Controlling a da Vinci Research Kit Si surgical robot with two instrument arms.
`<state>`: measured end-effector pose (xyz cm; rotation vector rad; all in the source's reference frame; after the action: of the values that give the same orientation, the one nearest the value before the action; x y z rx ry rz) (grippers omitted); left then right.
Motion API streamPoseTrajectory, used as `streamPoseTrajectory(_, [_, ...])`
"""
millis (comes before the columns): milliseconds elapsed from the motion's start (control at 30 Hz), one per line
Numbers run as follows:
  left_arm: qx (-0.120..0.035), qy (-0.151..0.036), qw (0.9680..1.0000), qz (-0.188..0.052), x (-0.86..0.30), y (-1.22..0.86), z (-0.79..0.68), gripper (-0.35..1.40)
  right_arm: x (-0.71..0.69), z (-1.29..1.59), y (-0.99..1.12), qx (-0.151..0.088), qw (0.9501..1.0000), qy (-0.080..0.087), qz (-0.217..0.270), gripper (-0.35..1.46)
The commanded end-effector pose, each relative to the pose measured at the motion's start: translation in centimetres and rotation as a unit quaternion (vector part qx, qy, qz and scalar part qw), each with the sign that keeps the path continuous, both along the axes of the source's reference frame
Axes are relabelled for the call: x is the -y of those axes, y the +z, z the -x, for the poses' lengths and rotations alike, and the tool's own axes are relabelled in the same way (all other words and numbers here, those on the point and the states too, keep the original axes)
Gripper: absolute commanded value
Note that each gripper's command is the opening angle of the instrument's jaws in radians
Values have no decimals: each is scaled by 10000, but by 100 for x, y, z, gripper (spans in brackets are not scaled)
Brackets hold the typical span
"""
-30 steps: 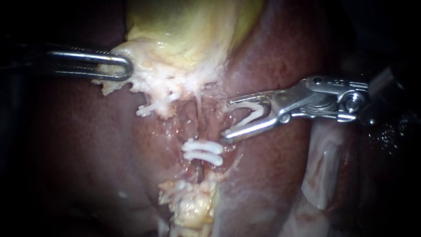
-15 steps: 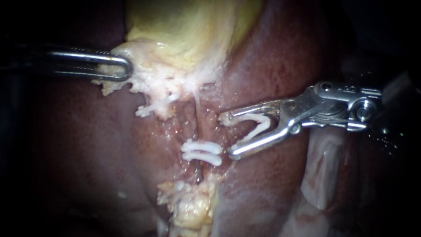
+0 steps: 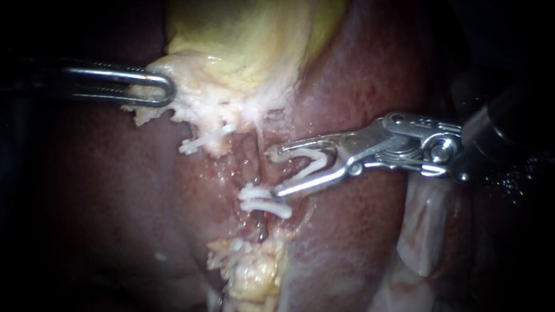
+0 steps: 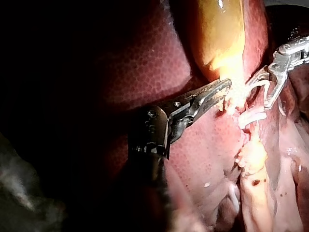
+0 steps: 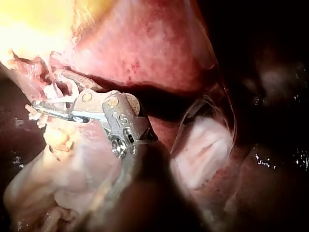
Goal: Clipping third clip right tube
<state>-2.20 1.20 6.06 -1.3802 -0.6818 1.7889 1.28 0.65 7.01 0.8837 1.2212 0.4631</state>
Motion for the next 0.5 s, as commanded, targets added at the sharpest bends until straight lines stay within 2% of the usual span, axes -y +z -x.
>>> streamPoseTrajectory(33, [-1, -1, 10000, 2, 0, 1, 0, -35, -1, 0, 3, 6, 10000, -1, 1, 49])
streamPoseTrajectory(233, [-2, -2, 10000, 3, 0, 1, 0, -35, 1, -10, 17, 6, 10000, 62, -59, 50])
streamPoseTrajectory(500, [-2, -2, 10000, 4, 1, 1, 0, -35, 4, -25, 17, -197, 9989, 288, -314, 50])
